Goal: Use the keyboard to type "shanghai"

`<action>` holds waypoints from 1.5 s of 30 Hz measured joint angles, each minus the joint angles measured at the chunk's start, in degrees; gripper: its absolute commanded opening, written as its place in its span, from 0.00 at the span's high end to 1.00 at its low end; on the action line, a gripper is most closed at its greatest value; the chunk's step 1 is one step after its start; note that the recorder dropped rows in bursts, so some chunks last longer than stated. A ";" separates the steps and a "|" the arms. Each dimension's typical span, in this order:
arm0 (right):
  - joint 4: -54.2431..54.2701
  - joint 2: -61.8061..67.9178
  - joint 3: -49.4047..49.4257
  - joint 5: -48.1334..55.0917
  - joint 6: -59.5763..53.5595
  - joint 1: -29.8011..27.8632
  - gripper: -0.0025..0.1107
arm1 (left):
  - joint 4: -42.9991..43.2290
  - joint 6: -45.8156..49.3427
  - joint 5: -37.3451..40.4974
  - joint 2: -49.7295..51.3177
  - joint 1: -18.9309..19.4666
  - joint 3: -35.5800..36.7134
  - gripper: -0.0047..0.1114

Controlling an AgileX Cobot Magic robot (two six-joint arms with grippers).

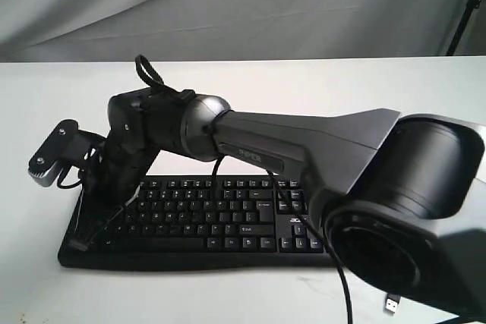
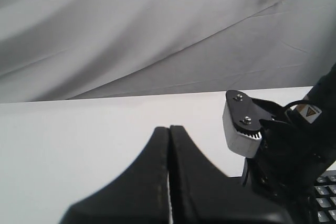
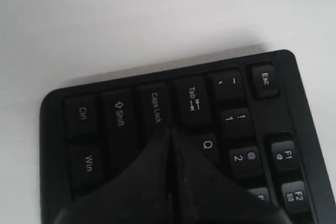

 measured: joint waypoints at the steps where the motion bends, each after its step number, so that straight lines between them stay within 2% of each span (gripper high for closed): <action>1: 0.00 0.02 0.00 0.14 0.00 0.00 0.98 | 0.00 0.00 0.00 0.00 0.00 0.00 0.96; 12: 0.73 0.42 -0.21 1.09 -0.13 0.00 0.98 | 0.00 0.00 0.00 0.00 0.00 0.00 0.96; 20: -6.40 -4.98 0.24 5.99 3.30 -0.11 0.98 | 0.00 0.00 0.00 0.00 0.00 0.00 0.96; 25: -6.92 -10.87 9.00 5.16 4.61 -2.73 0.98 | 0.00 0.00 0.00 0.00 0.00 0.00 0.96; 29: -4.01 -16.75 22.98 -3.20 3.45 -6.35 0.98 | 0.00 0.00 0.00 0.00 0.00 0.00 0.96; 33: -0.21 -19.78 31.02 -8.98 1.08 -7.92 0.98 | 0.00 0.00 0.00 0.00 0.00 0.00 0.96; 45: 3.18 -20.25 35.32 -14.13 -1.75 -9.28 0.98 | 0.00 0.00 0.00 0.00 0.00 0.00 0.96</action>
